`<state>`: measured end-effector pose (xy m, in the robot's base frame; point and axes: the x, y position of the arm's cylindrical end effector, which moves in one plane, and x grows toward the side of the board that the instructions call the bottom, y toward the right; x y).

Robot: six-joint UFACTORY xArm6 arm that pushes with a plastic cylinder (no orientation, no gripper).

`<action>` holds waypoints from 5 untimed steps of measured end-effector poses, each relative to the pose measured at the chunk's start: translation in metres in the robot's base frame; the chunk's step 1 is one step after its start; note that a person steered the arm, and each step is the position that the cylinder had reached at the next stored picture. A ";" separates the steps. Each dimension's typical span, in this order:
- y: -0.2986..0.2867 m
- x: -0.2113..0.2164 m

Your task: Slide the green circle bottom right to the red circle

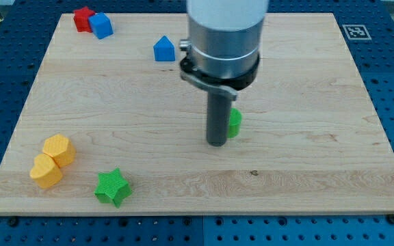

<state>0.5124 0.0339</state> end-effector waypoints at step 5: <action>-0.017 -0.043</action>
